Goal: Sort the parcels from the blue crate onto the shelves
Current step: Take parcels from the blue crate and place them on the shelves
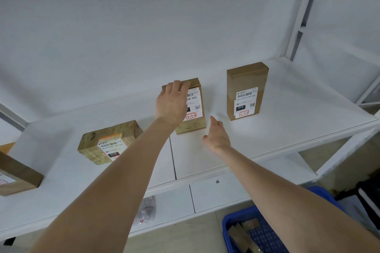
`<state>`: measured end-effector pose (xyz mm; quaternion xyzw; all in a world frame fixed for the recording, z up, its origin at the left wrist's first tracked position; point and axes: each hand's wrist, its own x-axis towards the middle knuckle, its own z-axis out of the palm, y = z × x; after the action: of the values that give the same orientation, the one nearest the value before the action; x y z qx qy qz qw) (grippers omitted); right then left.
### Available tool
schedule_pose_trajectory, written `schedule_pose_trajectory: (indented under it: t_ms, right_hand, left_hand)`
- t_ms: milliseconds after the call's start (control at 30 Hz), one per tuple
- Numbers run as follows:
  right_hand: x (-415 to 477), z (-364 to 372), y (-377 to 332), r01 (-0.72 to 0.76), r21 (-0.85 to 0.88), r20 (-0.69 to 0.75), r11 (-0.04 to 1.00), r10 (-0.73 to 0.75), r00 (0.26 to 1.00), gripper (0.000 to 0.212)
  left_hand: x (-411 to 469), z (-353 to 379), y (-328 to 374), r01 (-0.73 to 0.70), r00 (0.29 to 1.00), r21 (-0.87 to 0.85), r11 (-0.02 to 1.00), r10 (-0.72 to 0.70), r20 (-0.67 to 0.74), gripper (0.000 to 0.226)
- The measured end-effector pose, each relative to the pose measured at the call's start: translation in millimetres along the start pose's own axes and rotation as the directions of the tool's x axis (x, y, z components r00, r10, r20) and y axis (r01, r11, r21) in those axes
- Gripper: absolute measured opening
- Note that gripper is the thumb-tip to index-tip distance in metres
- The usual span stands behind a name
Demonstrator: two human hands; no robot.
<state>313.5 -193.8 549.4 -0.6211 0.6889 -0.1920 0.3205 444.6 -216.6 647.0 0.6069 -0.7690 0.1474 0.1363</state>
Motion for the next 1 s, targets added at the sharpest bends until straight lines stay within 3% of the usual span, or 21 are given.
schedule_pose_trajectory:
  t_ms: [200, 333, 533, 633, 833, 1000]
  right_hand:
    - [-19, -16, 13, 0.024, -0.036, -0.037, 0.999, -0.026, 0.999, 0.071]
    - [-38, -33, 41, 0.056, -0.054, -0.107, 0.997, -0.062, 0.992, 0.071]
    - [-70, -69, 119, 0.156, -0.015, -0.225, 0.988, -0.156, 0.962, 0.049]
    - [-84, -93, 187, 0.190, -0.020, -0.218, 0.982, -0.190, 0.957, 0.039]
    - [-104, -131, 344, 0.052, -0.059, -0.100, 0.997, -0.057, 0.993, 0.033]
    - [-106, -108, 456, -0.109, -0.117, 0.091, 0.987, 0.120, 0.989, 0.036]
  left_hand:
    - [-31, 13, 37, -0.119, 0.990, -0.006, 0.993, 0.119, -0.075, 0.052]
    - [-59, 29, 74, -0.023, 0.986, -0.060, 0.998, 0.033, 0.161, 0.048]
    - [-92, 52, 157, 0.057, 0.949, -0.067, 0.996, -0.033, 0.313, 0.049]
    - [-112, 71, 220, 0.114, 0.916, -0.057, 0.992, -0.083, 0.392, 0.045]
    - [-155, 133, 368, 0.241, 0.763, -0.092, 0.966, -0.130, 0.633, 0.042]
    - [-201, 207, 426, 0.389, 0.591, -0.134, 0.912, -0.135, 0.795, 0.041]
